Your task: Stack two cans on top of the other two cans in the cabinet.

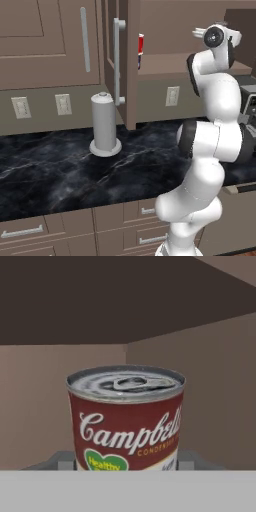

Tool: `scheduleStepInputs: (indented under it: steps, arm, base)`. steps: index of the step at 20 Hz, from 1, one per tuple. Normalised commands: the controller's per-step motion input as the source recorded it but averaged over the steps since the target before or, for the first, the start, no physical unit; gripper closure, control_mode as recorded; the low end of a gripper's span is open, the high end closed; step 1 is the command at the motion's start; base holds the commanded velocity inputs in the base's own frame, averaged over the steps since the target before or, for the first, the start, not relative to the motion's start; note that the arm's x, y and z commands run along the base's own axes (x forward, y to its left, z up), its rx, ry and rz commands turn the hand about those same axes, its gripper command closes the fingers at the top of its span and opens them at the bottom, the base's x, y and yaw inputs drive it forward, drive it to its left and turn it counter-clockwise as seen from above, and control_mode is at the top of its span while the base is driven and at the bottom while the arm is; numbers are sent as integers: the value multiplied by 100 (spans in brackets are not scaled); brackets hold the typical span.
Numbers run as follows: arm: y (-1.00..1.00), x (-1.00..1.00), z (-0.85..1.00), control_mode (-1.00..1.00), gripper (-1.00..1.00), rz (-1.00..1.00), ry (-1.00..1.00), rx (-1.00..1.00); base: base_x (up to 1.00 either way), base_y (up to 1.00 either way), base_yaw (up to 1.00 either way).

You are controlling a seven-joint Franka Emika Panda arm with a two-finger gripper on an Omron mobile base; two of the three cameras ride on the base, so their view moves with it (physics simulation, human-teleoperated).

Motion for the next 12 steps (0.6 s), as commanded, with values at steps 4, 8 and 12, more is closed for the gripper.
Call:
scheduleStepInputs:
  steps: [4,8,12]
  arm:
    - [-34,-6,0,-100,100,-4,0,-4]
    - [-38,0,-10,-100,100,-1,0,-6]
    - [-38,0,-2,-100,100,-1,4,-4]
  base:
    - [0,0,0]
    - [0,0,0]
    - [0,0,0]
